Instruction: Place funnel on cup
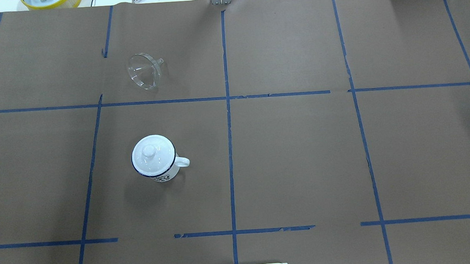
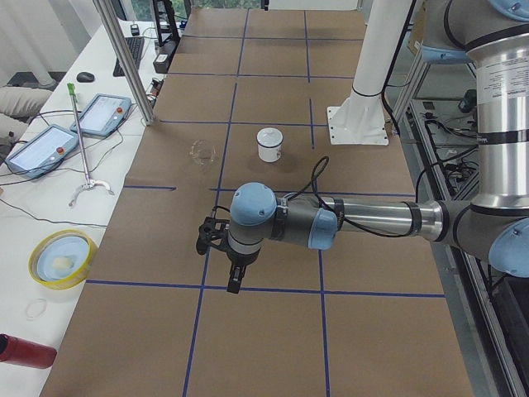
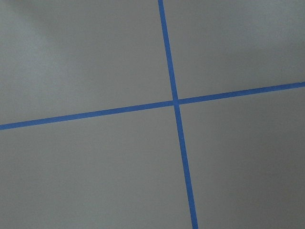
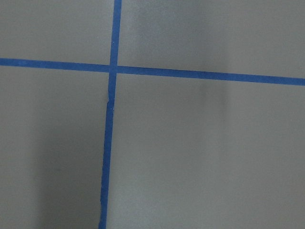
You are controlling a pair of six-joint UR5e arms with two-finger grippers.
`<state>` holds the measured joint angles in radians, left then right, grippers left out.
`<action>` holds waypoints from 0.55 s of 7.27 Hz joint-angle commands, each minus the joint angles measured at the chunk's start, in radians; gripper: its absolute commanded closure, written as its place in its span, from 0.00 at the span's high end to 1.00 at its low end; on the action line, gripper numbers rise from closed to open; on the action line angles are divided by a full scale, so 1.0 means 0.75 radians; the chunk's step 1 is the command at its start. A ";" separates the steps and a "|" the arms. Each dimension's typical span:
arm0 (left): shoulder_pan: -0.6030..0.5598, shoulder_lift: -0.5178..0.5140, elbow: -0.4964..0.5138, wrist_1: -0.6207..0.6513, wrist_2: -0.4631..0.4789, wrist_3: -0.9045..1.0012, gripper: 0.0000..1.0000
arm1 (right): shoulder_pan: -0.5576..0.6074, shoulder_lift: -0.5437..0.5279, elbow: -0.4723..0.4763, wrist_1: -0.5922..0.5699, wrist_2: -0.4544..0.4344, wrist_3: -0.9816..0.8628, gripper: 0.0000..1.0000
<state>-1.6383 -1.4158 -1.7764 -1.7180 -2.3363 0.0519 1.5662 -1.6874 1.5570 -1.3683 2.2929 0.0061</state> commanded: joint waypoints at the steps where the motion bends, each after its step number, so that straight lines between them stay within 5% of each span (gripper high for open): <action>1: 0.000 0.000 -0.002 0.002 0.000 0.004 1.00 | 0.000 0.000 0.000 0.000 0.001 0.000 1.00; 4: 0.000 -0.022 -0.040 0.002 -0.002 0.008 1.00 | 0.000 0.000 0.000 0.000 0.001 0.000 1.00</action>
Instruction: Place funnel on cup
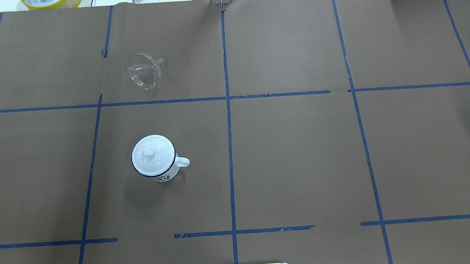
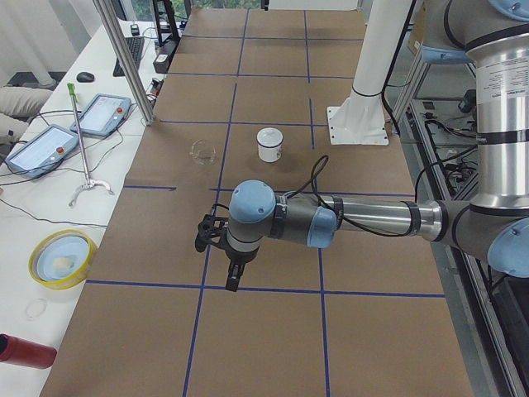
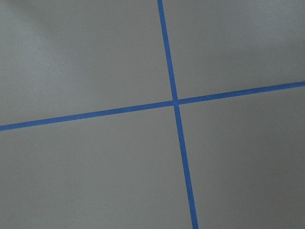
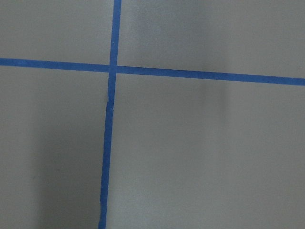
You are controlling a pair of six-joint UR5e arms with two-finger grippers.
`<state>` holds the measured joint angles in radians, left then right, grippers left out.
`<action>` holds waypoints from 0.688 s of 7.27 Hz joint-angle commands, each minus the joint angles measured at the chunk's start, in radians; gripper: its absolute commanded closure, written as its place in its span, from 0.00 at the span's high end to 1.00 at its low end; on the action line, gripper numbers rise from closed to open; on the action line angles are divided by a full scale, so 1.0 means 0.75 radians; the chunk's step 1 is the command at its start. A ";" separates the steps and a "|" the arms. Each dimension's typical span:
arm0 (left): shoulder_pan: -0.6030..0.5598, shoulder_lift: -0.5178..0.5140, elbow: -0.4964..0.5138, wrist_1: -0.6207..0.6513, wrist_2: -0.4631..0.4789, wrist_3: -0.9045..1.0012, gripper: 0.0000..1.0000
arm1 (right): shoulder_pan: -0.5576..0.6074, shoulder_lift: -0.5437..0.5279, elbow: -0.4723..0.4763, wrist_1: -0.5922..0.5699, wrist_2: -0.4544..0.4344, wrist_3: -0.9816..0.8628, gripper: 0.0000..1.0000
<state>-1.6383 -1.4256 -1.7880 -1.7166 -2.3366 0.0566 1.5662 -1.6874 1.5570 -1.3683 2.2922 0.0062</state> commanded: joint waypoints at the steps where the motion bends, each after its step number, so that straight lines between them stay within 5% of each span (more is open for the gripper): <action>1: -0.002 0.007 -0.013 0.012 0.002 0.004 1.00 | 0.000 0.000 0.000 0.000 -0.001 0.000 1.00; 5: 0.018 0.025 0.009 -0.104 -0.010 -0.107 1.00 | 0.000 0.000 0.000 0.000 0.001 0.000 1.00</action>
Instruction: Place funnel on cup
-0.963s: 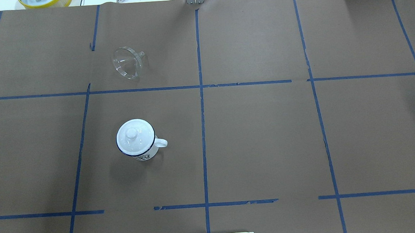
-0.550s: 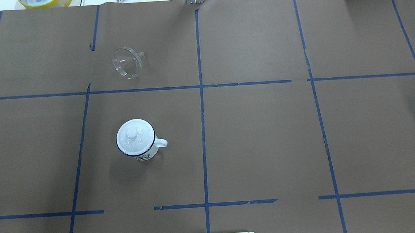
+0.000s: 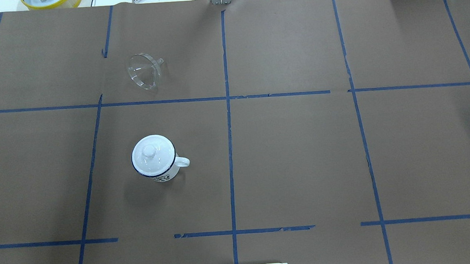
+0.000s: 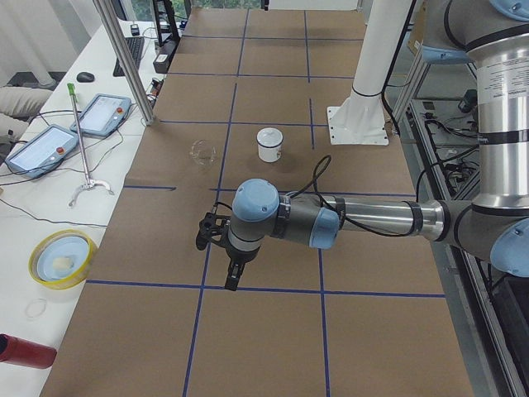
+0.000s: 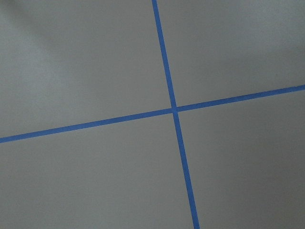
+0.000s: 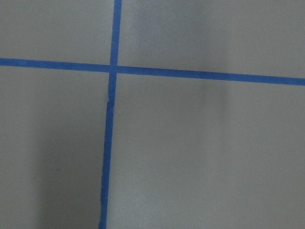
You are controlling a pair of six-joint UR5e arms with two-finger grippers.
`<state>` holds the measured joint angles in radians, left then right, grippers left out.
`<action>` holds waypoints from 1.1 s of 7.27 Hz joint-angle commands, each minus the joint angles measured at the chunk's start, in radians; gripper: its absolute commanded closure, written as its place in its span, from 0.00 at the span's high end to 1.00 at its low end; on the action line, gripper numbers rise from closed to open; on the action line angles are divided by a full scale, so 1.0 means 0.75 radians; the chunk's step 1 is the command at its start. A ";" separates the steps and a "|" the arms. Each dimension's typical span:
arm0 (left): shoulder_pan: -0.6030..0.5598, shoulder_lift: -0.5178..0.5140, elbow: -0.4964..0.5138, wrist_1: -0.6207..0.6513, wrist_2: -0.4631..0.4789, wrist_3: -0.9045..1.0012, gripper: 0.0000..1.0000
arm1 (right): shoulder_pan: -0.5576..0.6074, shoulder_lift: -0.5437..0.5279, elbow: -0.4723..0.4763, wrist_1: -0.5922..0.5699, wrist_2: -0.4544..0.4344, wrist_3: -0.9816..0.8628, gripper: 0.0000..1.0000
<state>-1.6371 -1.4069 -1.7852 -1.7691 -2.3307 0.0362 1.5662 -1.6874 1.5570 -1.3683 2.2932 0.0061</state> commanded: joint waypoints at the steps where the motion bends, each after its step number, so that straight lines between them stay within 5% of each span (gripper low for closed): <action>1: 0.142 -0.022 -0.021 -0.115 -0.064 -0.387 1.00 | 0.000 0.000 0.000 0.000 0.000 0.000 1.00; 3: 0.472 -0.154 -0.072 -0.271 -0.046 -0.937 1.00 | 0.000 0.000 0.000 0.000 0.000 0.000 1.00; 5: 0.754 -0.308 -0.166 -0.233 0.161 -1.520 1.00 | 0.000 0.000 0.000 0.000 0.000 0.000 1.00; 6: 0.844 -0.319 -0.243 -0.176 0.174 -1.620 1.00 | 0.000 0.000 0.000 0.000 -0.002 0.000 1.00; 8: 0.994 -0.626 -0.273 0.197 0.213 -1.821 1.00 | 0.000 0.000 0.000 0.000 0.000 0.000 1.00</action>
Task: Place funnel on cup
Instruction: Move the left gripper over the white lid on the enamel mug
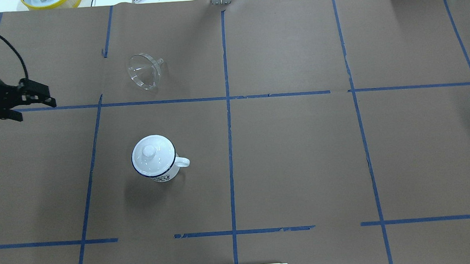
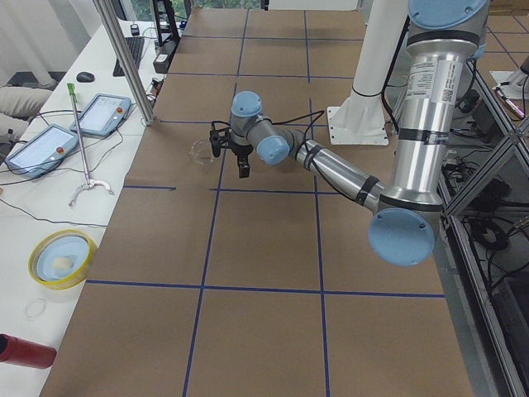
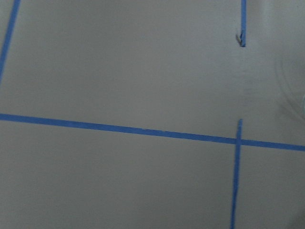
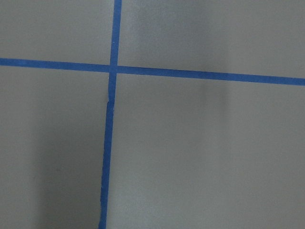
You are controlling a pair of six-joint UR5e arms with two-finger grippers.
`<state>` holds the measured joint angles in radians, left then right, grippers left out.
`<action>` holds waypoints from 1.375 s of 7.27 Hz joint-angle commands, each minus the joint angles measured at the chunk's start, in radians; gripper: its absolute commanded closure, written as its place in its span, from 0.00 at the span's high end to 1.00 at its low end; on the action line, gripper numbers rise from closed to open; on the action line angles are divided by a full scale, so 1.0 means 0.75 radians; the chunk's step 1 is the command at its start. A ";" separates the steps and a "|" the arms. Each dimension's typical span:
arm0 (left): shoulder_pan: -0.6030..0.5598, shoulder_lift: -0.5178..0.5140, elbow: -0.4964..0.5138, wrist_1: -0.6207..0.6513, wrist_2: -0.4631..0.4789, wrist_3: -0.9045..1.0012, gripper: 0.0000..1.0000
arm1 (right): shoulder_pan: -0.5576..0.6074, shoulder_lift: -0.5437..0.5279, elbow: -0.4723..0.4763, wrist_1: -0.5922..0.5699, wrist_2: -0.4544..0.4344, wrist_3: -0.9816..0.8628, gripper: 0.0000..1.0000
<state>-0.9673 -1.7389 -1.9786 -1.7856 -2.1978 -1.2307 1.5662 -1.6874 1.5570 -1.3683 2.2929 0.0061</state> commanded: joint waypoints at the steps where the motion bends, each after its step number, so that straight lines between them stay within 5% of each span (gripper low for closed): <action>1: 0.176 -0.319 -0.007 0.367 0.129 -0.151 1.00 | 0.000 0.000 0.002 0.000 -0.002 0.000 1.00; 10: 0.494 -0.373 -0.019 0.434 0.290 -0.572 0.99 | 0.000 0.000 0.000 0.000 0.000 0.000 1.00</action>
<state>-0.6172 -2.0176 -1.9910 -1.4693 -1.9847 -1.6522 1.5662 -1.6874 1.5570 -1.3683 2.2933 0.0061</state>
